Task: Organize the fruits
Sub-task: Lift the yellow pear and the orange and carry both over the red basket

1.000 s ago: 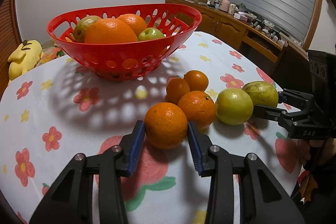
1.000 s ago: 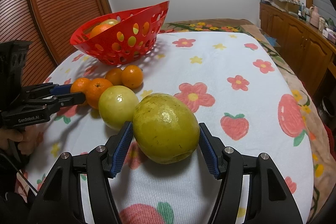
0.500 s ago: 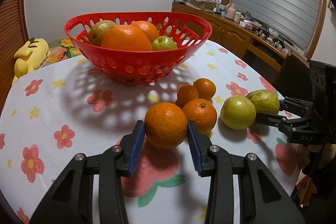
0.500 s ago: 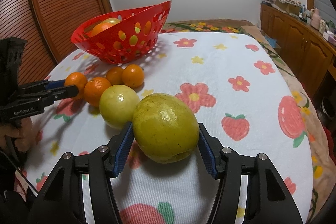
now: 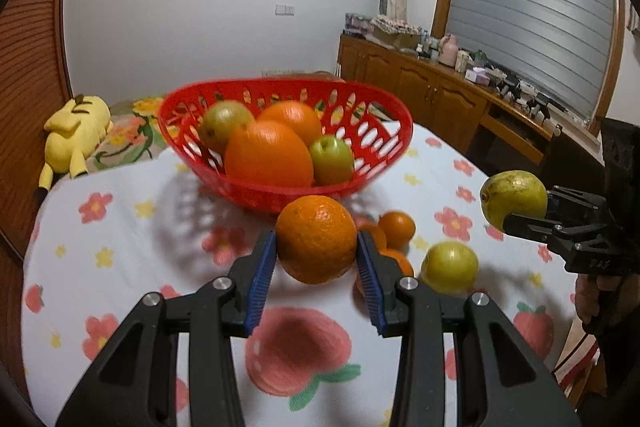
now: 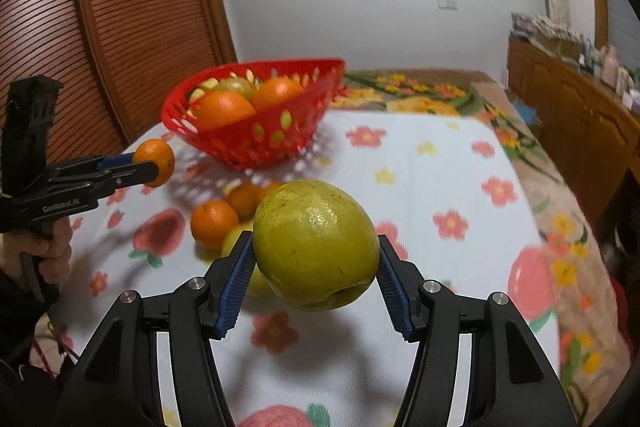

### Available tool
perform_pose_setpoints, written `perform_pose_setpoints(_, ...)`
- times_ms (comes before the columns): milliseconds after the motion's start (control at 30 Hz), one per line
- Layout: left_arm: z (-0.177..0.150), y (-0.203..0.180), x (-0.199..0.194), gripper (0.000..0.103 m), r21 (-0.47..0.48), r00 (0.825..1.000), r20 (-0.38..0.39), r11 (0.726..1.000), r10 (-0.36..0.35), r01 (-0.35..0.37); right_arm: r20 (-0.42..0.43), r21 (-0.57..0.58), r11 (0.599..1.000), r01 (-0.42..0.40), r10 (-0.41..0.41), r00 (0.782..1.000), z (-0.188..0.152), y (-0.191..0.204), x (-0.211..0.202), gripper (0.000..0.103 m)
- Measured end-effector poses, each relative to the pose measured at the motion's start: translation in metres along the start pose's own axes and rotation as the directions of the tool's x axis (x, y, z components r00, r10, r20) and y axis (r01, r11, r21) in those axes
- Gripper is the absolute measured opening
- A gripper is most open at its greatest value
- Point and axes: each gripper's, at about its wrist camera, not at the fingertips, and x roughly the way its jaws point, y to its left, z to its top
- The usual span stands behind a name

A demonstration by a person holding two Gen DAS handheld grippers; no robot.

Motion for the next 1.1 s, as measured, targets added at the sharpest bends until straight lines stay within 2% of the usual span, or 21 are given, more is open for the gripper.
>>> perform_pose_setpoints(167,0.015,0.005,-0.008,0.039,0.003,0.999,0.037,1.000,0.015,-0.015,0.021,-0.013,0.999,-0.046,0.046,0.999,0.027,0.002,-0.002,0.061)
perform_pose_setpoints(567,0.033,0.010,-0.014,0.039,0.006,0.997,0.074,1.000,0.022,-0.022,0.044,-0.095,0.994,-0.052,0.057,0.997,0.076,0.018,0.009,0.061)
perform_pose_setpoints(767,0.042,0.014,-0.005,0.039,0.003,0.997,0.076,1.000,0.017,-0.018,0.025,-0.095,0.991,-0.098,0.101,0.995,0.094,0.019,0.023,0.061)
perform_pose_setpoints(1100,0.051,0.027,0.013,0.039,-0.005,0.998,0.045,0.999,0.038,-0.038,-0.031,-0.153,0.982,-0.107,0.104,0.994,0.120,0.024,0.066,0.061)
